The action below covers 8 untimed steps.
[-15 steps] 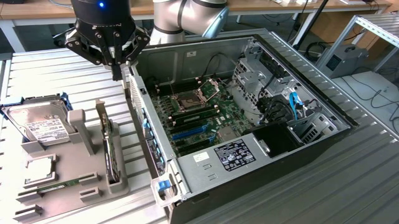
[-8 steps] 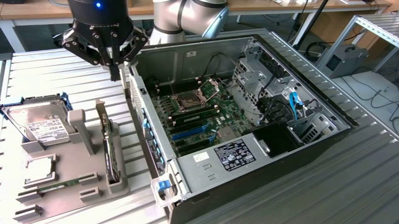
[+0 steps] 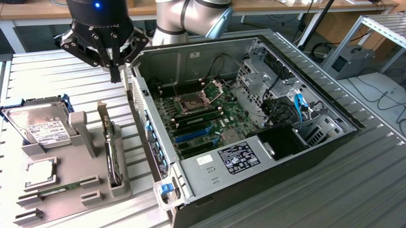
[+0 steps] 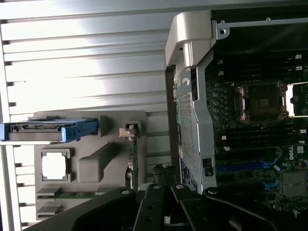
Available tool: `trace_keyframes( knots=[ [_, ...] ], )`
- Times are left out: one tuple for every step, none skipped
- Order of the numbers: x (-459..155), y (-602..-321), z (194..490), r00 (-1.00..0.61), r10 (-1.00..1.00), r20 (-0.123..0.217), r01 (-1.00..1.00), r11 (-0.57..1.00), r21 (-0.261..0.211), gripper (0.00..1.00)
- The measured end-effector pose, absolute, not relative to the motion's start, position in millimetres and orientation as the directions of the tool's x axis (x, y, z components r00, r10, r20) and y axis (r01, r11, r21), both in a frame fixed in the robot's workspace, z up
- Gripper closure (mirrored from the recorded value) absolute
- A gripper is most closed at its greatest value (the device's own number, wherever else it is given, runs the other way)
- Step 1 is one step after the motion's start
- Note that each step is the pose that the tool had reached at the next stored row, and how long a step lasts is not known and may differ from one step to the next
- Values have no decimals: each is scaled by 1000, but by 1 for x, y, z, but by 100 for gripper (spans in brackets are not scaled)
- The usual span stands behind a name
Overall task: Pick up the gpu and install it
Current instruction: 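Reach for the gpu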
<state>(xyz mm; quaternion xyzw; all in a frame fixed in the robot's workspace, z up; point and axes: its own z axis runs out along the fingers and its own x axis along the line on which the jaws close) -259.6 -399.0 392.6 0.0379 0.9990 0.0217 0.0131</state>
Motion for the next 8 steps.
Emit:
trace_keyframes(
  knots=[
    [-260, -399, 393, -997, 76, -24, 75, 996, 44, 89],
    [-260, -399, 393, -997, 76, -24, 75, 996, 44, 89],
    [-261, -399, 393, -997, 76, -24, 75, 996, 44, 89],
    [-261, -399, 393, -997, 76, -24, 75, 996, 44, 89],
    [-261, -399, 393, -997, 76, -25, 75, 996, 44, 89],
    [-261, -399, 393, -997, 76, -24, 75, 996, 44, 89],
    [-262, -399, 393, -997, 76, -24, 75, 996, 44, 89],
    [-262, -399, 393, -997, 76, -24, 75, 996, 44, 89]
  ],
)
